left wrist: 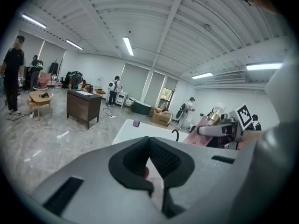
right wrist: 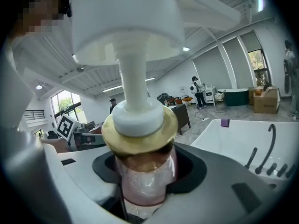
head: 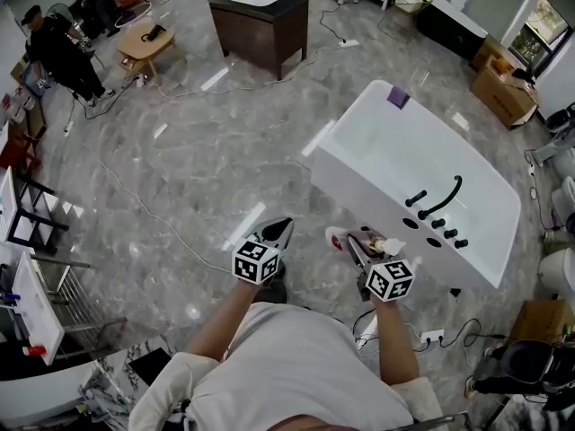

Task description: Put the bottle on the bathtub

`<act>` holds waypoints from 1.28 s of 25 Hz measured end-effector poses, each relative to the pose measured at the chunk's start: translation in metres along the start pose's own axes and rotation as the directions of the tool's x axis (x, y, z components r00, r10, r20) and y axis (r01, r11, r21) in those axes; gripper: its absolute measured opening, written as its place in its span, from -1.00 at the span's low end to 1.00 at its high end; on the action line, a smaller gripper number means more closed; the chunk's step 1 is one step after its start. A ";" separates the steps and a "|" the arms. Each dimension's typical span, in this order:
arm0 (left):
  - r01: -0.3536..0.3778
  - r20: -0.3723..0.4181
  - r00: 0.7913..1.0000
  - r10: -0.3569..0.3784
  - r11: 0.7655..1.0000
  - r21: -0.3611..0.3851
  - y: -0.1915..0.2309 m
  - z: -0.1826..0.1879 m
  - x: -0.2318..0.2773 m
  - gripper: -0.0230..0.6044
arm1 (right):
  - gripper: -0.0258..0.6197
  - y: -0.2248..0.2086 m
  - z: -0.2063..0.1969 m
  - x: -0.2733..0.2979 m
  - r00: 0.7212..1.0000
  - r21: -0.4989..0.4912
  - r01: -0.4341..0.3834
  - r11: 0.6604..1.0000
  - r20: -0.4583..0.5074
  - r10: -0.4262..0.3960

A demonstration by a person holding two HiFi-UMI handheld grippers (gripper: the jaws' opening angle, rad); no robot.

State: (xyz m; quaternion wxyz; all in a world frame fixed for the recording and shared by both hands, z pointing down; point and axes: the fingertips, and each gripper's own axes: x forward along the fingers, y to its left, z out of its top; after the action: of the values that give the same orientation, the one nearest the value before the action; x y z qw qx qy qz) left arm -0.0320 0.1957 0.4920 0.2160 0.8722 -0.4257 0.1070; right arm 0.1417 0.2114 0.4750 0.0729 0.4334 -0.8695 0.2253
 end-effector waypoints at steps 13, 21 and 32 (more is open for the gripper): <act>0.111 -0.083 0.991 -0.109 0.994 0.021 0.106 0.041 0.082 -0.90 | -0.21 -0.042 0.026 0.110 0.993 0.089 0.121 0.989 -0.002 -0.121; 0.168 -0.107 0.980 -0.165 0.986 0.019 0.143 0.064 0.119 -0.90 | -0.21 -0.067 0.039 0.151 0.981 0.122 0.193 0.974 -0.025 -0.191; 0.141 -0.128 0.981 -0.143 0.990 -0.029 0.144 0.059 0.171 -0.90 | -0.21 -0.121 0.054 0.174 0.983 0.097 0.176 0.980 -0.078 -0.169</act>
State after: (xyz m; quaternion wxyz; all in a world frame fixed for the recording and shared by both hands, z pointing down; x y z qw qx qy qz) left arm -0.0400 -0.0291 0.5443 0.2593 0.8892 -0.3484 0.1437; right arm 0.1340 -0.0023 0.5231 0.0998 0.5024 -0.8127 0.2778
